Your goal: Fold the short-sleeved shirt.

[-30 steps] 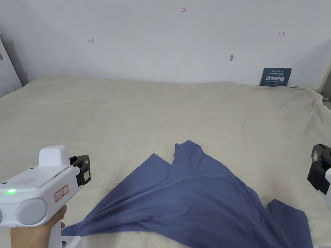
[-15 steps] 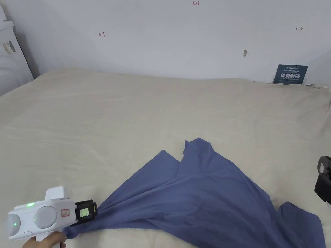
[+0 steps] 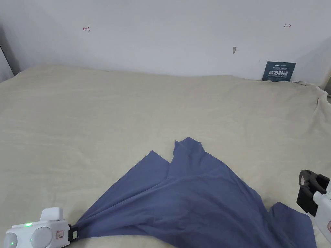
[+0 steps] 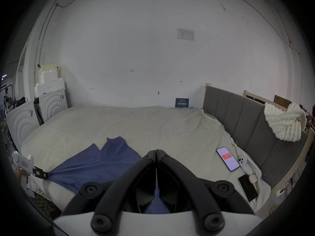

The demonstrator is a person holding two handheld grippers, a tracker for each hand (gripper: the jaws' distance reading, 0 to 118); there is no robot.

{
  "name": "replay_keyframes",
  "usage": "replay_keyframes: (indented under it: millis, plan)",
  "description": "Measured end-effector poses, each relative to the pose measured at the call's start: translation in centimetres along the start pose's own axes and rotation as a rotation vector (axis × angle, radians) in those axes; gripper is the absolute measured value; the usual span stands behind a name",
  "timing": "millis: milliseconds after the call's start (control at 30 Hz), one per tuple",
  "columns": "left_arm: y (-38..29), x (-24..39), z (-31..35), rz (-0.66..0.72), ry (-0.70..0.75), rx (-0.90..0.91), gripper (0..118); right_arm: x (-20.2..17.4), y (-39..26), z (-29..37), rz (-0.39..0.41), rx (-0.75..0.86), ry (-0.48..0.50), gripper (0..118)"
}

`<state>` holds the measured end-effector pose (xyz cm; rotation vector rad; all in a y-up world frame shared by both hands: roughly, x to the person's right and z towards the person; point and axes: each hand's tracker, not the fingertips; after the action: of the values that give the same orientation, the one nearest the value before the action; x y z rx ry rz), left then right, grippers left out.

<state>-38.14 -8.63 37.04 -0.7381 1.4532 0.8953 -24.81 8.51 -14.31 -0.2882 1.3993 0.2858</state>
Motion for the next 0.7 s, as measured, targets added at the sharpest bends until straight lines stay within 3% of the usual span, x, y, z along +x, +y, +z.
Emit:
replay_keyframes:
  millis: [67,200,267,300,333,367,400,567,700]
  plan:
    - [-0.1,0.3,0.2,-0.047,0.020,0.021,14,0.1,-0.2,-1.4,-0.011,-0.044,0.012,0]
    - [0.7,-1.2,2.0,0.024,-0.036,0.114,13,0.2,-0.3,-6.1,-0.025,-0.162,0.054,0]
    - [1.5,-2.1,1.6,0.050,-0.074,0.143,13,0.2,-0.3,-9.5,-0.040,-0.237,0.075,9]
    - [1.9,-2.3,2.1,0.056,-0.090,0.154,13,0.1,-0.5,-11.3,-0.053,-0.274,0.091,25]
    - [2.2,-2.5,2.6,0.064,-0.101,0.167,13,0.1,-0.7,-13.1,-0.058,-0.303,0.086,57]
    - [2.5,-2.7,3.0,0.063,-0.106,0.176,13,-0.1,-0.9,-14.9,-0.062,-0.330,0.085,78]
    - [3.2,-2.3,4.0,0.064,-0.110,0.185,13,-0.3,-1.2,-16.9,-0.047,-0.360,0.092,92]
    - [4.6,-2.0,5.0,0.081,-0.151,0.207,13,-0.7,-3.6,-25.4,-0.002,-0.510,0.053,95]
    - [5.4,-2.2,3.8,0.077,-0.158,0.208,13,-0.9,-5.8,-29.7,0.042,-0.595,0.036,88]
